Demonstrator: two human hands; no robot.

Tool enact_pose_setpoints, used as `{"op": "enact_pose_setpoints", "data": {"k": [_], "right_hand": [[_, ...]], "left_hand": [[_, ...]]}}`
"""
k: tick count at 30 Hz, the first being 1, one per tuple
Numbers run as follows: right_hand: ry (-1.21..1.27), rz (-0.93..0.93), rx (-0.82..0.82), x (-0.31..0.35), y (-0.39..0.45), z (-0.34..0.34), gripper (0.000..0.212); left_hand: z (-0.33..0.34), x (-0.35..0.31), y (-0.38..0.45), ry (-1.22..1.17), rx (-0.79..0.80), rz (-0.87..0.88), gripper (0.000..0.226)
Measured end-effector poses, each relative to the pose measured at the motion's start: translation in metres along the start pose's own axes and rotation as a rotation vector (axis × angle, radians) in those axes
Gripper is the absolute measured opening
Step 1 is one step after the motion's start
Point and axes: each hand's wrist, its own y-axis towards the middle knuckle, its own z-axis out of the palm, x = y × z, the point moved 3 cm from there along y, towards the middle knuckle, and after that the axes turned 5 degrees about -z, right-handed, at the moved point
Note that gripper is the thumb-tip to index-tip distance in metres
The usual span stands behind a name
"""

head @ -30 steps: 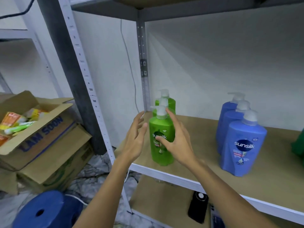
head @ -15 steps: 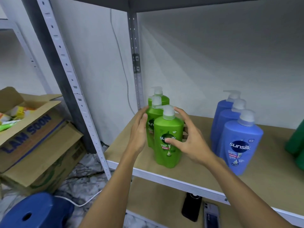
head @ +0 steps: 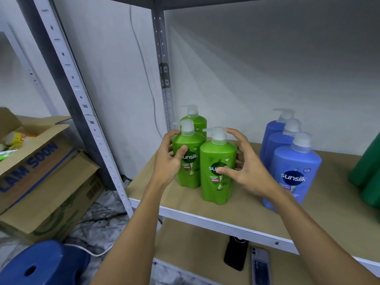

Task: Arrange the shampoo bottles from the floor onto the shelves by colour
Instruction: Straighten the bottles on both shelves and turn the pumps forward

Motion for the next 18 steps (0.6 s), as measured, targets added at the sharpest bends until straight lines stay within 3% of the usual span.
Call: {"op": "enact_pose_setpoints", "data": {"k": [18], "right_hand": [[-0.013, 0.024, 0.010, -0.001, 0.003, -0.008, 0.101]], "left_hand": [[-0.024, -0.024, -0.032, -0.015, 0.131, 0.016, 0.038]]}}
